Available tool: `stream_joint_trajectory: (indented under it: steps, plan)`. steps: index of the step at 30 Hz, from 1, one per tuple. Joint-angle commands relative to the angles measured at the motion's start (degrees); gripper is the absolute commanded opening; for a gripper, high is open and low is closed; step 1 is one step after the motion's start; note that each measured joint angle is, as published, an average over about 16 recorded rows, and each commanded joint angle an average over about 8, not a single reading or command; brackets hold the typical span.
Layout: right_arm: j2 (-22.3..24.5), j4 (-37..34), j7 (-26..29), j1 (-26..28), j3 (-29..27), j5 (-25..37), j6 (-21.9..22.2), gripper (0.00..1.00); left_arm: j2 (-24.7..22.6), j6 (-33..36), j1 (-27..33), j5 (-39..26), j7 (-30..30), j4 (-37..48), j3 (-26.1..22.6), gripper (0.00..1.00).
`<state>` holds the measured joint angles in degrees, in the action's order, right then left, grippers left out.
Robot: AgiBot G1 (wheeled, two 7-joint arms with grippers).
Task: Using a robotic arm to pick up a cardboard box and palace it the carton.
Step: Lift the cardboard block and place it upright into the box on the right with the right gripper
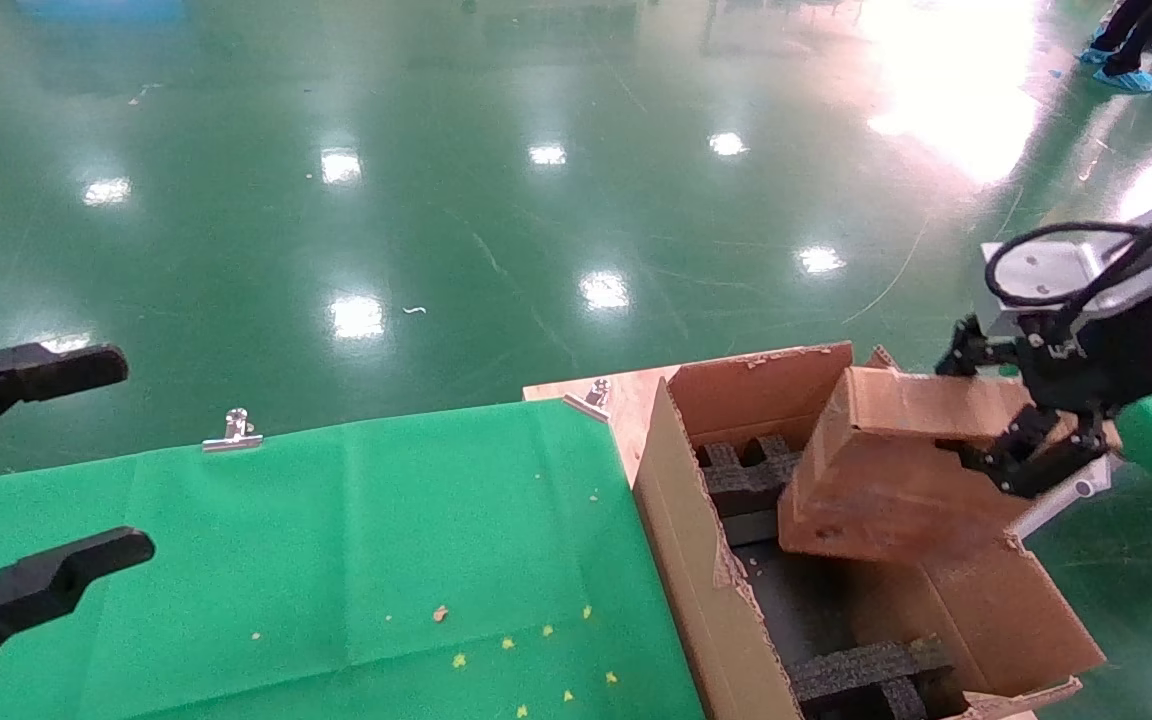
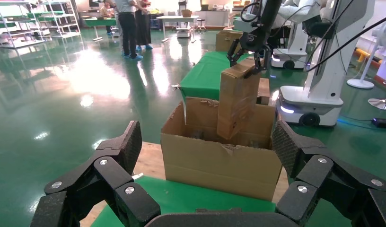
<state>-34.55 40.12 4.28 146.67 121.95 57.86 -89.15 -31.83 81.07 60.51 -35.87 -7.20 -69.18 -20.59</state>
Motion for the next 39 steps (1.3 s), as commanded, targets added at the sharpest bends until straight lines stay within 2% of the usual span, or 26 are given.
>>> stream_joint_trajectory:
  steps: [1,8,13,18,30,34,39]
  plan:
    - [1.1,-1.4,2.0,-0.6,1.6,-0.6,0.4,0.0,0.0,0.0,0.0,0.0,0.0,0.0,0.0,1.0]
    - [8.7,-2.1,10.8,-5.2,2.3,-4.2,7.6,0.0,0.0,0.0,0.0,0.0,0.0,0.0,0.0,1.0]
    - [14.8,1.7,15.9,-7.4,2.8,-5.3,14.0,0.0,0.0,0.0,0.0,0.0,0.0,0.0,0.0,1.0]
    - [18.2,5.9,18.6,-7.5,3.3,-4.4,18.1,0.0,0.0,0.0,0.0,0.0,0.0,0.0,0.0,1.0]
    - [18.4,6.8,20.5,-7.8,3.4,-4.4,19.8,0.0,0.0,0.0,0.0,0.0,0.0,0.0,0.0,1.0]
    - [17.5,6.7,24.6,-9.5,4.1,-4.9,22.5,0.0,0.0,0.0,0.0,0.0,0.0,0.0,0.0,1.0]
    - [15.7,6.6,32.3,-11.5,5.4,-4.6,26.3,0.0,0.0,0.0,0.0,0.0,0.0,0.0,0.0,1.0]
